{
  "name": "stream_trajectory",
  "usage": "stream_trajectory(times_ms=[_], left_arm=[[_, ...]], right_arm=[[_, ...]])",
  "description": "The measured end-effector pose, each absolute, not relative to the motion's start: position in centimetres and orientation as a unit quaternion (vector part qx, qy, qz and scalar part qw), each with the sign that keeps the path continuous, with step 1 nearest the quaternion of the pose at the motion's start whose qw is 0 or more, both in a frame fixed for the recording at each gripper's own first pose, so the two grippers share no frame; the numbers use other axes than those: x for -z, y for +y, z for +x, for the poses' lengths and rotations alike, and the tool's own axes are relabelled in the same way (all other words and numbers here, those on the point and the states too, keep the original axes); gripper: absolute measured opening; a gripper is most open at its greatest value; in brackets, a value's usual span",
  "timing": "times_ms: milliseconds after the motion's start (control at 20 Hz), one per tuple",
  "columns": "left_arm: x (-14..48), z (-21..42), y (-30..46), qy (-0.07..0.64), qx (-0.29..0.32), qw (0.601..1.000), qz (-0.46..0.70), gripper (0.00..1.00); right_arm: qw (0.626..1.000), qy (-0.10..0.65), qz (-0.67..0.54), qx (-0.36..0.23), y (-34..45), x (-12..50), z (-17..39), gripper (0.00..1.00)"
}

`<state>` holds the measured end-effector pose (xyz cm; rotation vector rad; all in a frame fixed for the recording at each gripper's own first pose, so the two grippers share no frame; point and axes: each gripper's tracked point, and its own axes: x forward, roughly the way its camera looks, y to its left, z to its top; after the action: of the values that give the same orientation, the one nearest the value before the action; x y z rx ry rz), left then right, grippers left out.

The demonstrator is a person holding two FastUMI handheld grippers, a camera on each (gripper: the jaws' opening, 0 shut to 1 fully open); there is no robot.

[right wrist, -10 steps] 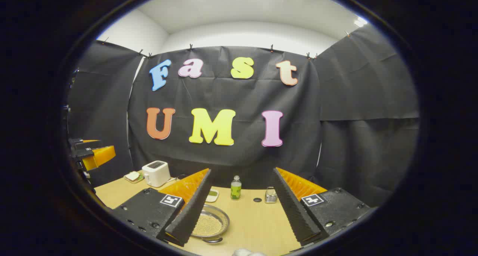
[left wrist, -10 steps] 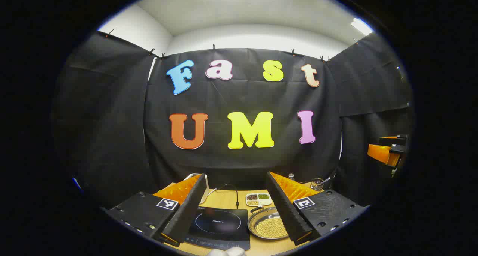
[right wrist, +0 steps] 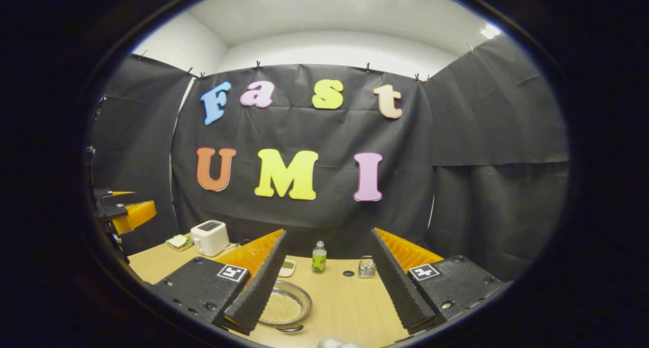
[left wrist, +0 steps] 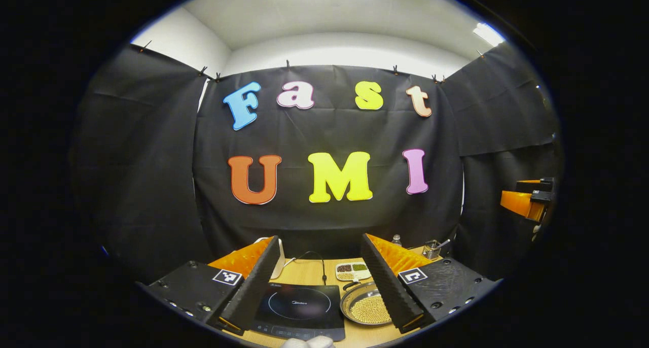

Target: First push the handle of the pot to place it horizontally, then grasp the pot with both hands and set it on the induction cooktop.

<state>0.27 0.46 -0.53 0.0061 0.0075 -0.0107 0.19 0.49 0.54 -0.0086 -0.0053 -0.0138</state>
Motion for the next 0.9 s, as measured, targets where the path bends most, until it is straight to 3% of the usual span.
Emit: stream_trajectory(times_ms=[450, 600, 650, 900], left_arm=[[0.8, 0.3, 0.7, 0.003, 0.004, 1.000, 0.002, 0.96], [0.9, 0.4, 0.8, 0.003, 0.000, 1.000, 0.008, 0.96], [1.0, 0.4, 0.8, 0.003, 0.001, 1.000, 0.007, 0.96], [1.3, 0.4, 0.9, 0.006, 0.004, 1.000, 0.002, 0.96]], right_arm=[[1.000, 0.016, 0.011, -0.003, 1.6, 0.0, 0.6, 0.95], [0.999, 0.031, 0.021, -0.001, 1.5, 0.3, 0.3, 0.64], [0.999, 0.035, 0.022, -0.004, 1.7, 0.6, 0.4, 0.58], [0.998, 0.061, 0.019, -0.017, 2.1, 1.5, 0.4, 0.02]])
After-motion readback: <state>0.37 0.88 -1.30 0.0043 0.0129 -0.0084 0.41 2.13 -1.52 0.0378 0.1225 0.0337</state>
